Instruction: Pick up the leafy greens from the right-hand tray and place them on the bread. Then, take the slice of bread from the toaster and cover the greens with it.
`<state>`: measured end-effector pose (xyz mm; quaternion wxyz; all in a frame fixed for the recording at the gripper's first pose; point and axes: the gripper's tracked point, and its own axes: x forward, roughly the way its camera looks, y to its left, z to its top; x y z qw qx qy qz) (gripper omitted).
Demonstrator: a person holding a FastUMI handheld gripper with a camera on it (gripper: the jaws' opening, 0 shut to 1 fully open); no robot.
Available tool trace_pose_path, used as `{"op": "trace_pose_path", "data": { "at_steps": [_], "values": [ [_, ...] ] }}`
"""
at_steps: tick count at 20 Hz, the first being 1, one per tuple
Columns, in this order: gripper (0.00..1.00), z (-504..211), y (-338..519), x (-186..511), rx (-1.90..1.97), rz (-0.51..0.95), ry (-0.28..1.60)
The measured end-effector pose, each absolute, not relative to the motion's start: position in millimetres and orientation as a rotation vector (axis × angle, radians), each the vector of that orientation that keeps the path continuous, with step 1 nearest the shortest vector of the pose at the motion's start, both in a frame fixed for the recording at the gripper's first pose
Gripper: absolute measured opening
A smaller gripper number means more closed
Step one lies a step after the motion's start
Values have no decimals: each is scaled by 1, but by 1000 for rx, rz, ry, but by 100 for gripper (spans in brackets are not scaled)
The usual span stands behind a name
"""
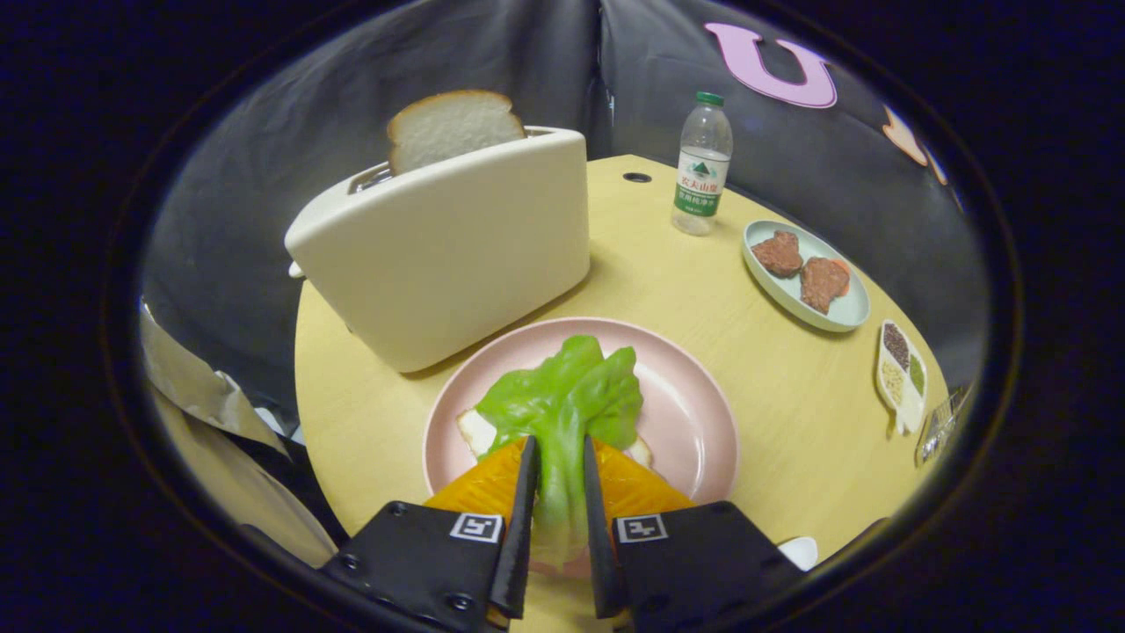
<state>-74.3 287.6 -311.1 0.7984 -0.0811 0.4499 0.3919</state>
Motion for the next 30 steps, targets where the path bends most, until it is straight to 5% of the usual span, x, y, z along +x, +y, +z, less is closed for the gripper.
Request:
{"op": "trace_pose_path", "data": {
  "at_steps": [7, 18, 30],
  "values": [
    [98, -298, 273, -70, -203, 806, 948],
    [98, -179, 328, -16, -158, 768, 790],
    [98, -130, 430, 11, -34, 819, 802]
  ]
}}
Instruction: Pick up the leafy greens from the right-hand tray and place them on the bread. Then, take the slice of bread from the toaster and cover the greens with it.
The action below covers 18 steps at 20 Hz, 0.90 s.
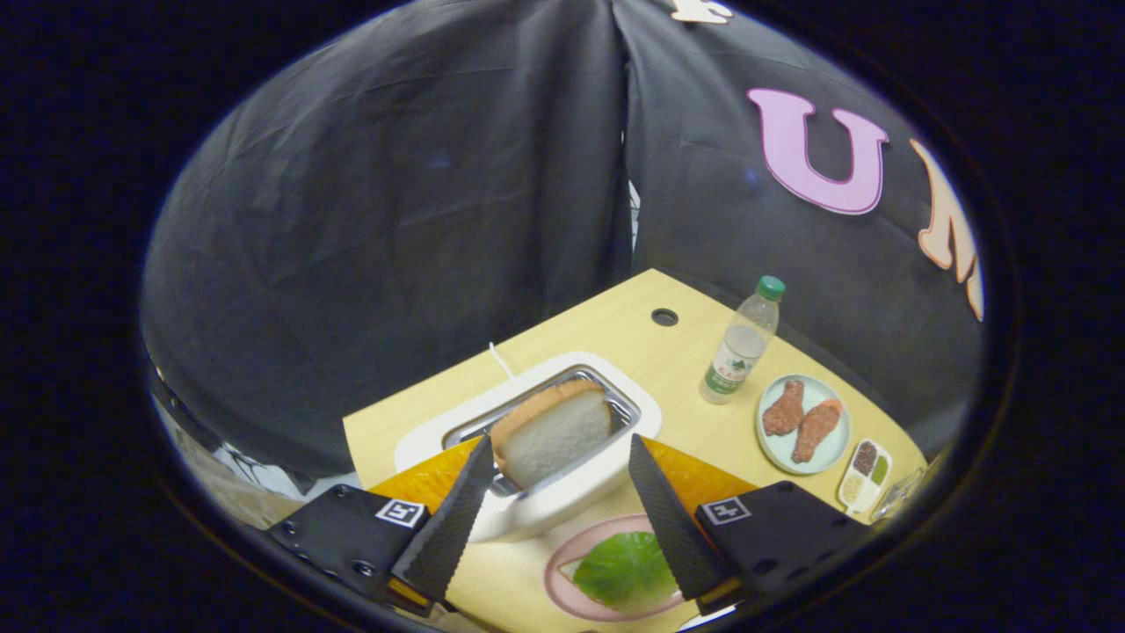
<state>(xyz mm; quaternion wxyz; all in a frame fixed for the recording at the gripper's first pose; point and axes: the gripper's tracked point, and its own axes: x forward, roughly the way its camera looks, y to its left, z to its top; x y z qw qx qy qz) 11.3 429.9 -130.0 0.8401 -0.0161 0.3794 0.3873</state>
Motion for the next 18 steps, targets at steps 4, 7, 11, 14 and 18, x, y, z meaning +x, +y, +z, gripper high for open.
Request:
{"op": "trace_pose_path", "data": {
  "at_steps": [4, 7, 11, 14, 18],
  "values": [
    [97, -135, 450, 22, 17, 780, 837],
    [97, -153, 455, 26, 6, 746, 874],
    [76, -168, 455, 22, -20, 726, 924],
    [54, -170, 453, 15, -20, 726, 950],
    [26, -163, 451, 11, 9, 731, 954]
  ]
}}
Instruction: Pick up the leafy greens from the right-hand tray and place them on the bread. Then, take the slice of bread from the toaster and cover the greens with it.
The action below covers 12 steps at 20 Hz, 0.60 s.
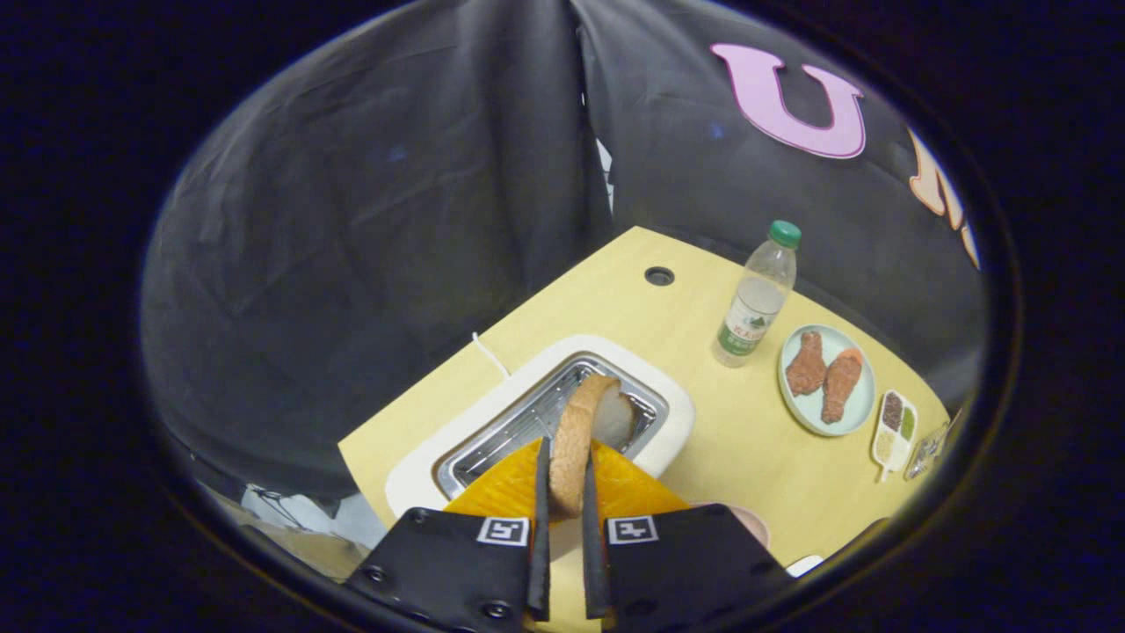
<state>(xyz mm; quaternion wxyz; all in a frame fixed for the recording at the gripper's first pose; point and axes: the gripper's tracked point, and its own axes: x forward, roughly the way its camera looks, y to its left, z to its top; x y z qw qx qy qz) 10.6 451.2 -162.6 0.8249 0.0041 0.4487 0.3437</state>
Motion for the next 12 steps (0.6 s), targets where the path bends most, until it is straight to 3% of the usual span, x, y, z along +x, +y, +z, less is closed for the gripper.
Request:
{"op": "trace_pose_path", "data": {
  "at_steps": [1, 12],
  "values": [
    [19, -158, 448, 11, 15, 734, 948],
    [18, -91, 395, 24, 241, 697, 794]
  ]
}}
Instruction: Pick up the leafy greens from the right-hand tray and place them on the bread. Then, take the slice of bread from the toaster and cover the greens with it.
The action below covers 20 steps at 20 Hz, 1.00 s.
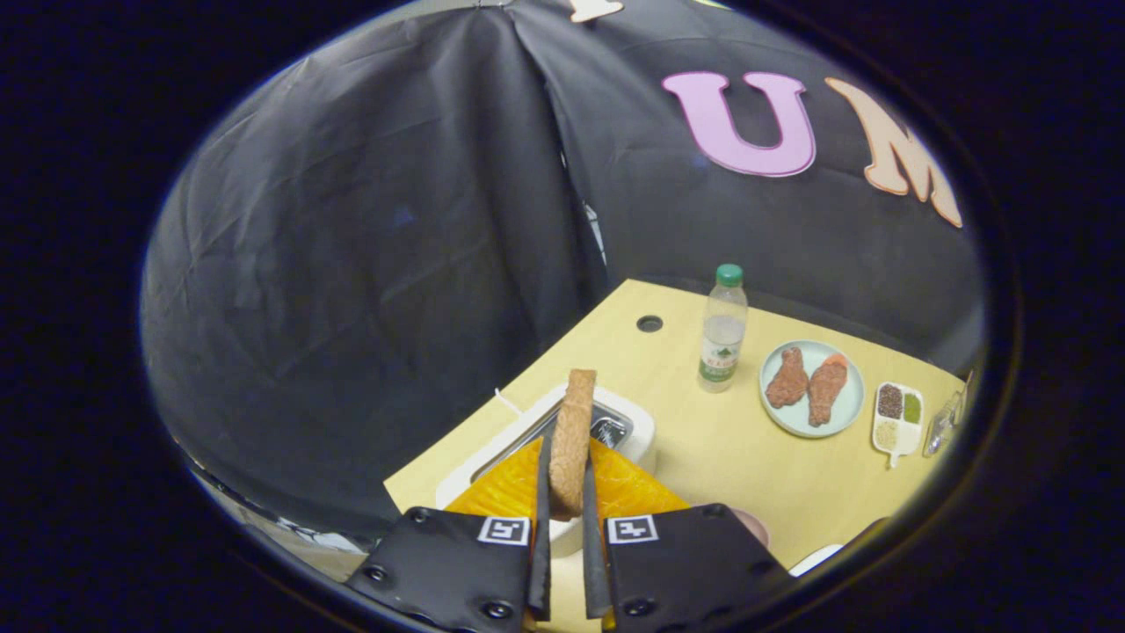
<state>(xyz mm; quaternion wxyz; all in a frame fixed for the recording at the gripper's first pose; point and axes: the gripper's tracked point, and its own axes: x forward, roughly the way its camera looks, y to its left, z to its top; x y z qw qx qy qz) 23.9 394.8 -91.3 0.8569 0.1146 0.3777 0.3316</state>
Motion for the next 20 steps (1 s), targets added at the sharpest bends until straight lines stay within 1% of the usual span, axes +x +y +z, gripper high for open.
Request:
{"op": "trace_pose_path", "data": {
  "at_steps": [6, 10, 11, 13, 20],
  "values": [
    [18, -94, 339, 34, 310, 592, 781],
    [18, -119, 310, 20, 329, 529, 823],
    [18, -137, 306, 11, 342, 518, 835],
    [18, -151, 298, 4, 366, 486, 853],
    [18, -192, 289, -6, 541, 393, 884]
  ]
}}
